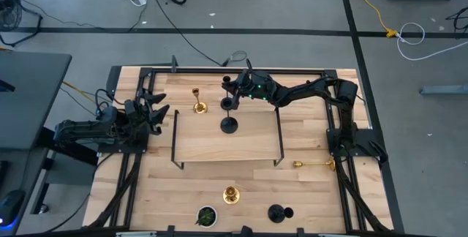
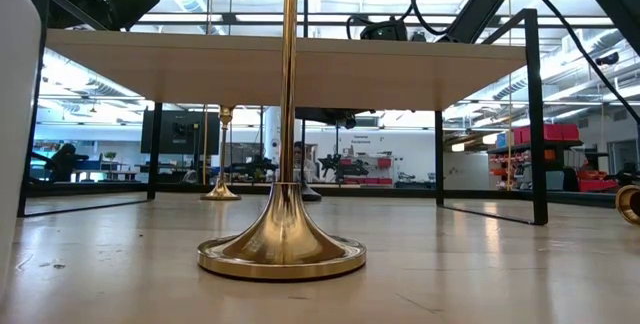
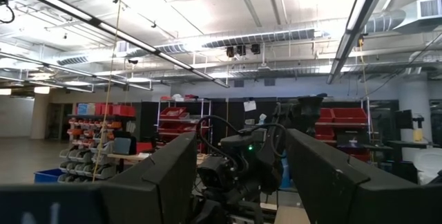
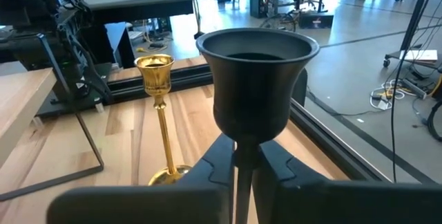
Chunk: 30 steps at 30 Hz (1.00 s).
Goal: Pick & Place candle stick holders
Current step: Put the top black candle holder aligned with the other black candle holder on the shelf
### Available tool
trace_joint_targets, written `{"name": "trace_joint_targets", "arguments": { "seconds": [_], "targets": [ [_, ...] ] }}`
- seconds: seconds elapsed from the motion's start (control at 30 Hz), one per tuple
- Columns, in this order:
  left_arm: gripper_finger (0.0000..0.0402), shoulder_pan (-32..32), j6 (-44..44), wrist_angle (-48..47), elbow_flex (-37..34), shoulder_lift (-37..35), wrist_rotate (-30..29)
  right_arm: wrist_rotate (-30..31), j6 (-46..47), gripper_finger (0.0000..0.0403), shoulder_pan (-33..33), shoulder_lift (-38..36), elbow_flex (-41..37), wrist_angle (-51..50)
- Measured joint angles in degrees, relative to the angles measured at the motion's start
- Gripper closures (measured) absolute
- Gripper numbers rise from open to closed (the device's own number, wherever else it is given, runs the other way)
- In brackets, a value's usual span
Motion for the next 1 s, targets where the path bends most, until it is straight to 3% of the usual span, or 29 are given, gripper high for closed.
{"name": "trace_joint_targets", "arguments": {
  "seconds": [0.53,1.0],
  "targets": [
    [0.0179,0.0,0.0,0.0,0.0,0.0,-0.1,0.4,0.2,0.0383,-0.8,-3.0,0.0,-1.1],
    [0.0179,0.0,0.0,0.0,0.0,0.0,-0.1,0.2,-2.1,0.0383,-2.2,-16.9,0.0,-11.4]
  ]
}}
